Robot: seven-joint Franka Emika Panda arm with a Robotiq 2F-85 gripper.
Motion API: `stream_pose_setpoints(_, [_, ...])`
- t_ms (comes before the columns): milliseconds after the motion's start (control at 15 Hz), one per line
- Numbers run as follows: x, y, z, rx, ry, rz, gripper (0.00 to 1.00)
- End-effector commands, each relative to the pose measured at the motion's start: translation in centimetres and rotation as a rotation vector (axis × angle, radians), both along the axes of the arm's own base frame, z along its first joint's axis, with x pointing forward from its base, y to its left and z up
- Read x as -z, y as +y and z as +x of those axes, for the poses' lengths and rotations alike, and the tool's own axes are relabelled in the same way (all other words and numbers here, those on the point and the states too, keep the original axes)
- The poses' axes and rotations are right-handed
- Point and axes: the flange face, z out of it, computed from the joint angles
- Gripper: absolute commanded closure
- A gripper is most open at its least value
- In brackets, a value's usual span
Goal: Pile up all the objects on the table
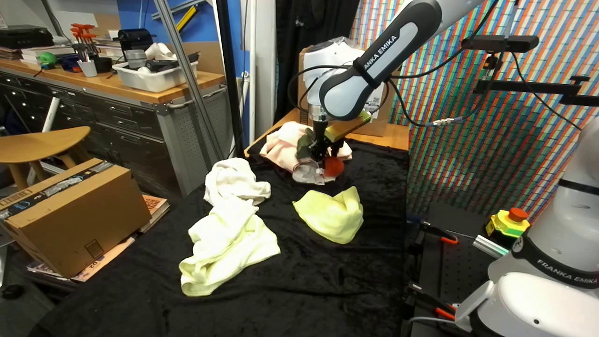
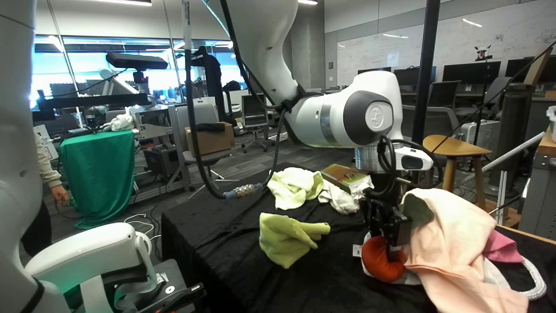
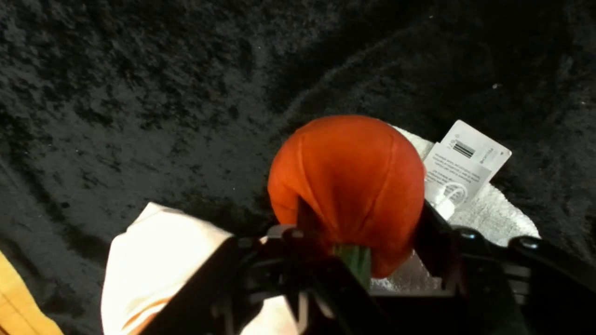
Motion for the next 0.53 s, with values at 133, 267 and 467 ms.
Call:
stream_pose_setpoints(133, [-3.4,1.3,-0.1,-0.017,-0.014,0.003,0.01])
stream_pose_setpoints(267, [-4.6,2.4,-0.3,-0.03,-0.003,0.016,0.0])
stream_pose_setpoints(467, [-6.3,4.7,-1.1,-0.067,0.03,0.049,0.0])
